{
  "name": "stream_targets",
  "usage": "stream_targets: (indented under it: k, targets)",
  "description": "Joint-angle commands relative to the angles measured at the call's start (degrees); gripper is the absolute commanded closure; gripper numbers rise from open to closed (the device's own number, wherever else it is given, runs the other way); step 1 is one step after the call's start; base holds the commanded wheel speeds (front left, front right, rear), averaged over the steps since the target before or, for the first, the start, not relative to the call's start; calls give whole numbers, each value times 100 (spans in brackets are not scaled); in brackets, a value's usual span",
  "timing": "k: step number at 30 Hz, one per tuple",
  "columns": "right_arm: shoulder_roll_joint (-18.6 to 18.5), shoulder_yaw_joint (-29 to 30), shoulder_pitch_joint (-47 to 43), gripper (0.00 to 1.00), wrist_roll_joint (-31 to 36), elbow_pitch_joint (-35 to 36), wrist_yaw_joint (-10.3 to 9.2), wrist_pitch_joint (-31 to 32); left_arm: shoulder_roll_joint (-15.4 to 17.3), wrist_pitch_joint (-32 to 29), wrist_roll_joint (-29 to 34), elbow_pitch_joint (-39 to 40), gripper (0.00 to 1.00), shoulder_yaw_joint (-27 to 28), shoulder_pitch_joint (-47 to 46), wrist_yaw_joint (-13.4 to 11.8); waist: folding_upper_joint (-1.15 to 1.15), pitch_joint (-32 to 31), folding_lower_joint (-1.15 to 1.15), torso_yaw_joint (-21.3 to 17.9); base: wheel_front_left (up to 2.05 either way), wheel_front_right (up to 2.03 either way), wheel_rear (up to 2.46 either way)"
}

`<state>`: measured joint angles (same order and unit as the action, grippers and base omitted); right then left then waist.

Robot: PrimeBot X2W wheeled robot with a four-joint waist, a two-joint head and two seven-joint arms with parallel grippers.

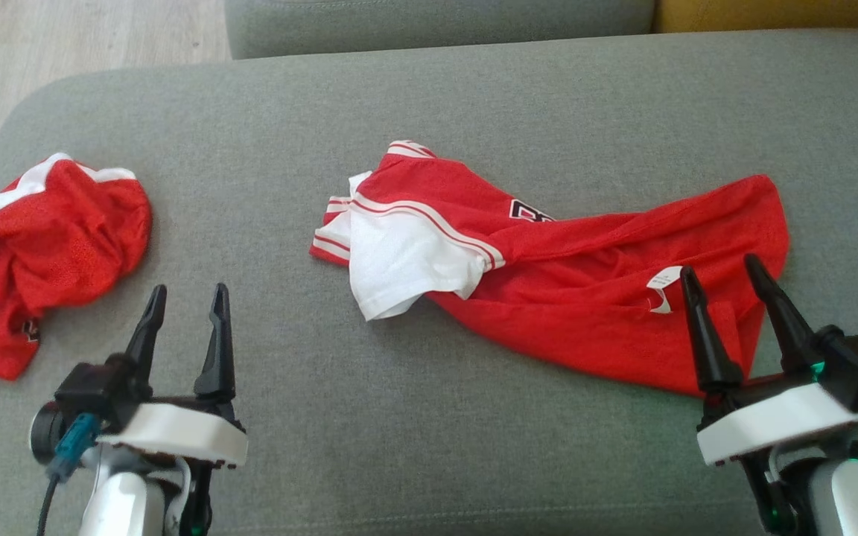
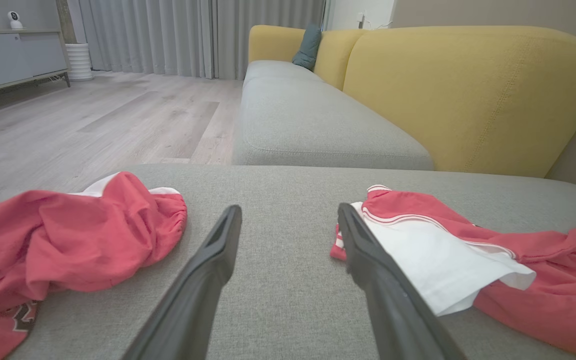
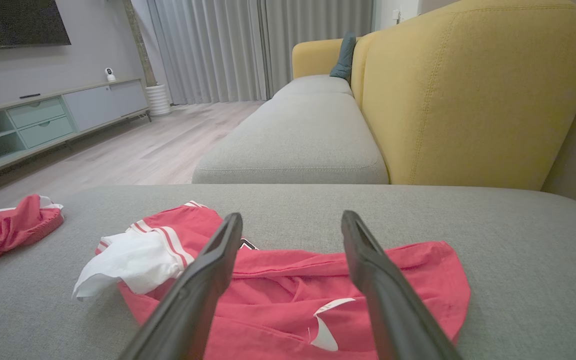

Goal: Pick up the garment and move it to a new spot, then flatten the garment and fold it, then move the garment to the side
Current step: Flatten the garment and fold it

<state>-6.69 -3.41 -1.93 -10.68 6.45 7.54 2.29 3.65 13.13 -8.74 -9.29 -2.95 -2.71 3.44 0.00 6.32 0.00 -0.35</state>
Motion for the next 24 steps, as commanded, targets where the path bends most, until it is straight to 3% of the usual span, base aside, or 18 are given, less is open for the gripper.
stream_targets:
  k: [1, 16, 24]
  targets:
    - [-28, -117, 135, 0, -31, 174, -5, 2, 126, 2, -40, 201, 0, 157, -151, -33, 0, 7, 0, 2, 0, 0, 0]
    - [-6, -112, 183, 0, -33, 157, -5, 18, 170, -38, -67, 195, 0, 4, -236, -36, 0, 114, 0, 0, 0, 0, 0]
    - [4, -106, 248, 0, -3, 169, -5, 44, 122, -513, -8, 55, 0, -723, -513, 217, 0, 295, 0, 17, 0, 0, 0]
